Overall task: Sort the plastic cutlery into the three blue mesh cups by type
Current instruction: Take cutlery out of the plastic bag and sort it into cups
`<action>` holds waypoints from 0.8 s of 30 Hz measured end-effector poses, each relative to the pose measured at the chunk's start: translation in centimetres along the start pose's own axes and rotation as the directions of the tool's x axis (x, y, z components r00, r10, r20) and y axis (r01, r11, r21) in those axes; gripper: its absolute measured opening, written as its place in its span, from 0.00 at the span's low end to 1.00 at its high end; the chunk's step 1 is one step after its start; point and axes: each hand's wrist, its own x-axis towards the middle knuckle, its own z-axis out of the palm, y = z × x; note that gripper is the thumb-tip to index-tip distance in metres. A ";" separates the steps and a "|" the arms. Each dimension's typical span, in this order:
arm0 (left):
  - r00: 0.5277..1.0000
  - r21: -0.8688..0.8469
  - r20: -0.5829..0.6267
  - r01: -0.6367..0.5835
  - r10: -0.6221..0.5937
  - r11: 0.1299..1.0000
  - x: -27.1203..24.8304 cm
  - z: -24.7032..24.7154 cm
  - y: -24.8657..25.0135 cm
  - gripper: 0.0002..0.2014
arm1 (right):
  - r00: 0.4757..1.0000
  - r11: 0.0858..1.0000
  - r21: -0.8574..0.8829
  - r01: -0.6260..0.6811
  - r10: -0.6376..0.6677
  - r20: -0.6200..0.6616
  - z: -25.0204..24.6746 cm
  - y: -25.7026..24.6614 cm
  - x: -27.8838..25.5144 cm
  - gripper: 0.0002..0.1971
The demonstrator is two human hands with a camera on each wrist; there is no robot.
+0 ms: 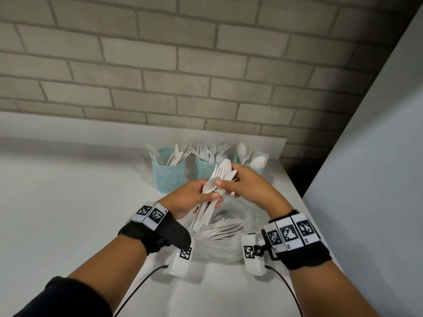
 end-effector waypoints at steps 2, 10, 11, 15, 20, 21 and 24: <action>0.998 -0.049 -0.056 0.002 -0.005 0.999 0.3 0.0 -0.1 0.10 | 0.998 0.998 0.066 -0.018 0.022 -0.051 0.4 0.0 0.5 0.15; 0.990 -0.188 -0.103 0.080 -0.101 0.979 0.4 0.2 0.0 0.08 | 0.992 0.941 0.332 -0.070 0.099 -0.073 0.5 0.2 1.8 0.06; 0.989 -0.202 -0.094 0.092 -0.113 0.975 0.5 0.2 0.0 0.08 | 0.989 0.929 0.359 -0.088 0.124 -0.078 0.4 0.2 2.0 0.05; 0.987 -0.218 -0.126 0.068 -0.097 0.974 0.6 0.2 0.1 0.09 | 0.971 0.907 0.397 -0.140 0.204 -0.122 0.1 0.6 2.7 0.06; 0.979 -0.220 -0.197 0.015 -0.060 0.975 0.6 0.3 0.1 0.08 | 0.956 0.906 0.402 -0.134 0.225 -0.189 -0.1 0.8 3.4 0.16; 0.976 -0.223 -0.208 0.010 -0.058 0.975 0.6 0.3 0.0 0.08 | 0.954 0.926 0.361 -0.113 0.203 -0.222 0.0 0.8 3.6 0.17; 0.962 -0.236 -0.270 -0.023 -0.043 0.971 0.5 0.3 0.2 0.06 | 0.906 0.962 0.273 0.020 0.098 -0.412 -0.4 -0.1 4.4 0.16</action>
